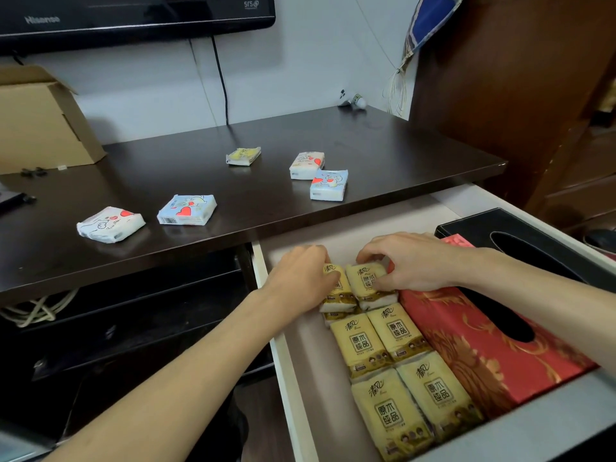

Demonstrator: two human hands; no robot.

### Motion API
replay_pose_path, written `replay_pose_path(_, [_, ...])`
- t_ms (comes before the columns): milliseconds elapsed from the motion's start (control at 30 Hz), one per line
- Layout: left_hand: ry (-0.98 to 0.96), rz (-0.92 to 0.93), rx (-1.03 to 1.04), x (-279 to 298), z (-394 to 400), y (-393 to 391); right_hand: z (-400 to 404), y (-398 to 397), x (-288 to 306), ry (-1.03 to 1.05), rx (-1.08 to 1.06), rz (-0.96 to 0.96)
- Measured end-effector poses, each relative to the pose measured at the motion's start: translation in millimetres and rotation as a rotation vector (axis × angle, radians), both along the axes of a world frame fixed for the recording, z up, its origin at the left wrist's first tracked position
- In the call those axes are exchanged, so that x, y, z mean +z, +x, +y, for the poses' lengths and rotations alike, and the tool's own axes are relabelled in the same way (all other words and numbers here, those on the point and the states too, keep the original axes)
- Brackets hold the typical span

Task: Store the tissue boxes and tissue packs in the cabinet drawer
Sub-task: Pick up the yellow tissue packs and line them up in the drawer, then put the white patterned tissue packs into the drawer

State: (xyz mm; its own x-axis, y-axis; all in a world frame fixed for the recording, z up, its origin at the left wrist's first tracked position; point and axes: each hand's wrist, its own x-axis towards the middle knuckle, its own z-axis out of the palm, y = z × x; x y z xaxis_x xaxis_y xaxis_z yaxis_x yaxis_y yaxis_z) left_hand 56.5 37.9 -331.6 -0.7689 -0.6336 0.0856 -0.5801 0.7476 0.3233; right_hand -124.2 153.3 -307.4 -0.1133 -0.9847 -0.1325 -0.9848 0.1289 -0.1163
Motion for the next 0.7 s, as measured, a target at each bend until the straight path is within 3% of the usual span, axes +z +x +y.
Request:
replay_pose_path(533, [-0.075,-0.022,-0.074,-5,0,0,0,12,6,-0.034,-0.106,-0.049])
replay_pose_path(700, [-0.09,0.0,-0.036,7,4,5,4,16,10,-0.212,-0.145,-0.208])
